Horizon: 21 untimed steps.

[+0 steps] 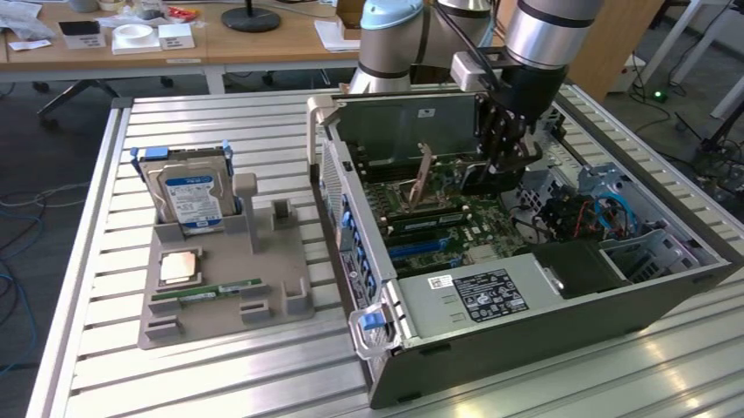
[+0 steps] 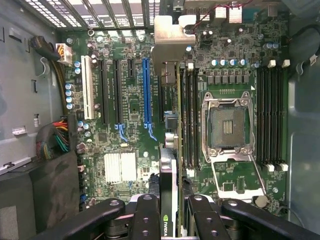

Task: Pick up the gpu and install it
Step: 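Insert the gpu into the slot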

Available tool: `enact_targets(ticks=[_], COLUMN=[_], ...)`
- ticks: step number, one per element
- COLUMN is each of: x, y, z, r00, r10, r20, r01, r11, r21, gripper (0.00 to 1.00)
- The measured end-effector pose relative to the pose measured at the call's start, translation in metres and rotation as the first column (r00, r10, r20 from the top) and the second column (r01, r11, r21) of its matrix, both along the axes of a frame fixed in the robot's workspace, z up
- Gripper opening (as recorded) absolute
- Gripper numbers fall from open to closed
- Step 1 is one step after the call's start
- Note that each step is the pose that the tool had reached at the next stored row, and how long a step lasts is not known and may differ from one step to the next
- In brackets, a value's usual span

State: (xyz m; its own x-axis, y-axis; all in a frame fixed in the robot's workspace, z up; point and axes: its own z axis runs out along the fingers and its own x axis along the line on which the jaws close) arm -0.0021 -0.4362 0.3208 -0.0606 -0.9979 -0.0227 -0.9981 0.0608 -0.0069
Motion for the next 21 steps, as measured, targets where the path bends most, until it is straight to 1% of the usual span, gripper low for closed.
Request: enact_targets(ticks=[4, 21], x=[0.000, -0.011], y=[0.0000, 0.0000], z=[-0.0001, -0.0001], r00=[1.0000, 1.0000], r10=[0.000, 0.000], r20=[0.0001, 0.0016], r01=[0.000, 0.000], r11=[1.0000, 1.0000], r21=[0.0001, 0.0000], gripper=[0.26, 0.26])
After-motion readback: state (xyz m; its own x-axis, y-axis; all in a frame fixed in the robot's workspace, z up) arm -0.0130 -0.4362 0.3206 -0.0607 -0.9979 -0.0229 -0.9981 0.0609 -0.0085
